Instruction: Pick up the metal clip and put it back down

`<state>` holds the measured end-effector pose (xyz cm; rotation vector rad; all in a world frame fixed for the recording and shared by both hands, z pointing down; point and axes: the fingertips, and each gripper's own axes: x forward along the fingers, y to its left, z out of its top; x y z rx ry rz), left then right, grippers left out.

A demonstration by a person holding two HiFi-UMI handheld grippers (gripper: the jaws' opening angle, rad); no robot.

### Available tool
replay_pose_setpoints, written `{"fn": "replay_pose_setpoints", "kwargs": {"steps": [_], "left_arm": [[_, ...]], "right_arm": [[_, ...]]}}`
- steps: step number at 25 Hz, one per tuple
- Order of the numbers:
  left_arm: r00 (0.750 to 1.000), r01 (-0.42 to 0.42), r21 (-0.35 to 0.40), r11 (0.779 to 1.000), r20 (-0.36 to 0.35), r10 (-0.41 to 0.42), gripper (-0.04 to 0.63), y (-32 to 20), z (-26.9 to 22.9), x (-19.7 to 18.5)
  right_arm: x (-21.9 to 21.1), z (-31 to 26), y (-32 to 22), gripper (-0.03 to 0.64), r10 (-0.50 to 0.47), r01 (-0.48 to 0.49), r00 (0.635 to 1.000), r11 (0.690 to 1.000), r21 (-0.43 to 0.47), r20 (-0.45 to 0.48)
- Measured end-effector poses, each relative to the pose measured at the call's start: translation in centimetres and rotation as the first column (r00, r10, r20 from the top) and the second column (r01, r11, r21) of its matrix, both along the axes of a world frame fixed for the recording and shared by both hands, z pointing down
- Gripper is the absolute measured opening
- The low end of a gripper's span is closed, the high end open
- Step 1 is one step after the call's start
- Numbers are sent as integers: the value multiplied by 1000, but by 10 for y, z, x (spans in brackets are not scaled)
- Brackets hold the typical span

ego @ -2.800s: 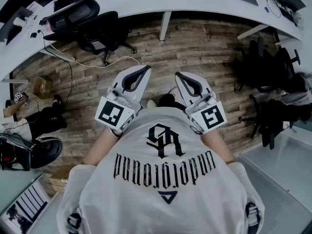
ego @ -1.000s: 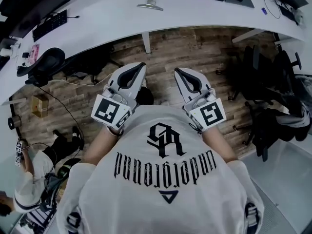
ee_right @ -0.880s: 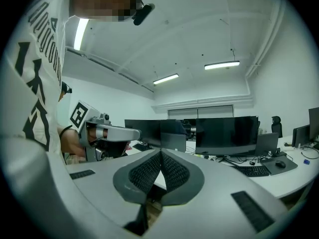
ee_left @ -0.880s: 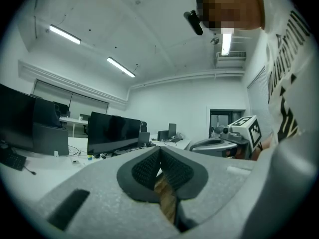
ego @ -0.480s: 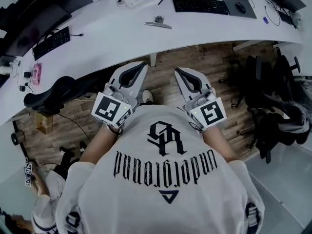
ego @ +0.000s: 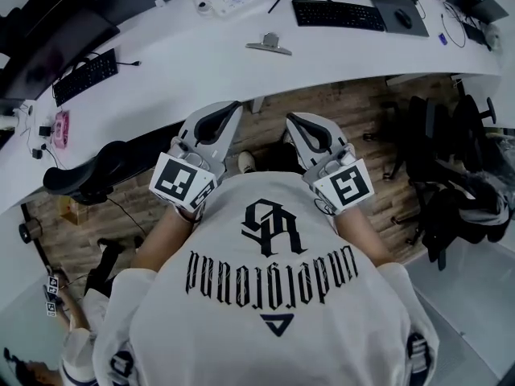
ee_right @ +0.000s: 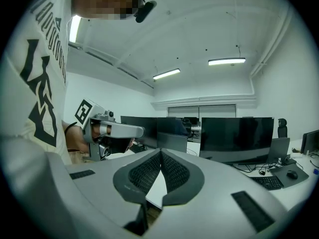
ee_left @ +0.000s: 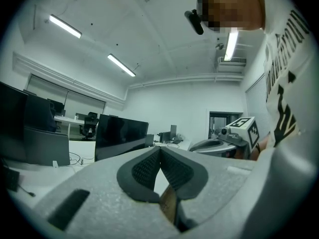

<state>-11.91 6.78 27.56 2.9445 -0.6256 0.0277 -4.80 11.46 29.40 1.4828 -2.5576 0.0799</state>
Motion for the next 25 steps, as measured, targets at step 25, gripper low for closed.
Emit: {"fn": "replay_pose_setpoints", "kwargs": {"steps": [25], "left_arm": [[977,205,-58,977,78,-200,12,-118,29,87]], "right_arm": [[113,17,-140,12,-190,190,982,981,-37,23]]}}
